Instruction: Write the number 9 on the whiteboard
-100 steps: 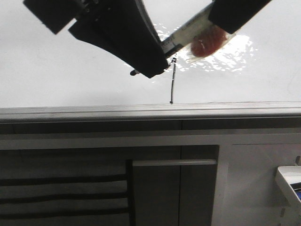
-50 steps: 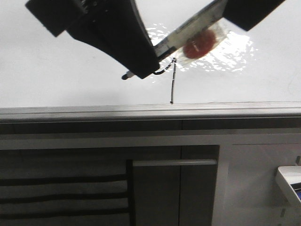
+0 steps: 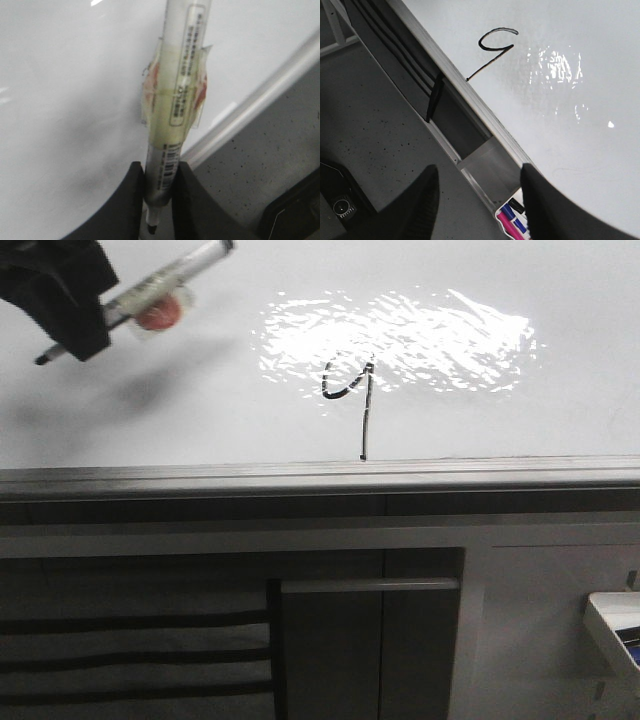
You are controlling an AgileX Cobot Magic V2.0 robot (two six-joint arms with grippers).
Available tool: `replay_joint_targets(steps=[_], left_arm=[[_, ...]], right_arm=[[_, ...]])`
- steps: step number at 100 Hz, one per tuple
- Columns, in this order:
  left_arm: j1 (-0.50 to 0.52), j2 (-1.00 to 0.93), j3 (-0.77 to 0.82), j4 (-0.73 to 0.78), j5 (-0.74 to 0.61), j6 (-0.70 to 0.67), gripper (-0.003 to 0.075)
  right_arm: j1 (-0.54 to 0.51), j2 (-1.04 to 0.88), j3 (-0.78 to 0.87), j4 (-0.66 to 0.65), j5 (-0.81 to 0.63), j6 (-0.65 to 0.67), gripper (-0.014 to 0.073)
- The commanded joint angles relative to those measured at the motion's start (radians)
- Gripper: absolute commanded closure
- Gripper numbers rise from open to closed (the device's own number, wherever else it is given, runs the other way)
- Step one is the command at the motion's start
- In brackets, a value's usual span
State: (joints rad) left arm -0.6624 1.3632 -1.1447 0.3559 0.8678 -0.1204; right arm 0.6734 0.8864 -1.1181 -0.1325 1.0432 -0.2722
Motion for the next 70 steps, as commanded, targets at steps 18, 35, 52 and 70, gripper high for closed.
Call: replay_joint_targets(steps=[18, 35, 52, 70], left_arm=[[0.236, -0.084, 0.118, -0.004, -0.222, -0.242, 0.0741], [0.29, -0.084, 0.22, -0.033, -0.418, -0.285, 0.0741], [0.292, -0.084, 0.253, -0.053, -0.503, -0.311, 0.0741], [0.292, -0.084, 0.253, -0.088, -0.505, -0.311, 0.074]], right_arm=[[-0.001, -0.011, -0.03, -0.023, -0.046, 0.007, 0.0266], [-0.001, -0.011, -0.03, -0.023, -0.052, 0.011, 0.0272], [-0.001, -0.011, -0.03, -0.023, -0.056, 0.011, 0.0272], [-0.001, -0.011, -0.03, -0.023, -0.058, 0.011, 0.0272]])
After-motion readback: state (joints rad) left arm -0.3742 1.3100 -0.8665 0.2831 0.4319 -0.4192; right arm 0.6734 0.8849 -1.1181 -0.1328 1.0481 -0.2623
